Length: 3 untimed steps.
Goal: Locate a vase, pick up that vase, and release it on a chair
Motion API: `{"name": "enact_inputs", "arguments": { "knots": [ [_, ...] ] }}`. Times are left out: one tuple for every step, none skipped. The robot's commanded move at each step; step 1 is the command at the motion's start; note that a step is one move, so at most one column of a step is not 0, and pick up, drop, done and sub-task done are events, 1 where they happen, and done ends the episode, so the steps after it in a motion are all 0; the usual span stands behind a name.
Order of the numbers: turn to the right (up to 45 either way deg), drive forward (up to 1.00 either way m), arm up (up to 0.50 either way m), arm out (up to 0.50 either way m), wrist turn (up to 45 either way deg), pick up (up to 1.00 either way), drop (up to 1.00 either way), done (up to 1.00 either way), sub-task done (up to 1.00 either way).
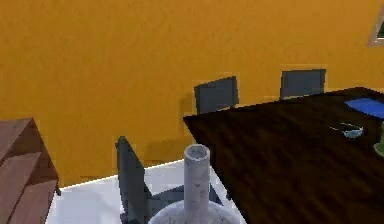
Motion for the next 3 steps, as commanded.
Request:
{"name": "enact_inputs", "arguments": {
  "knots": [
    [27.0, 0.00, 0.00, 0.00, 0.0, 0.00, 0.00, 0.00, 0.00],
    [-45.0, 0.00, 0.00, 0.00, 0.0, 0.00, 0.00, 0.00, 0.00],
    [-15.0, 0.00, 0.00, 0.00, 0.0, 0.00, 0.00, 0.00, 0.00]
  ]
}}
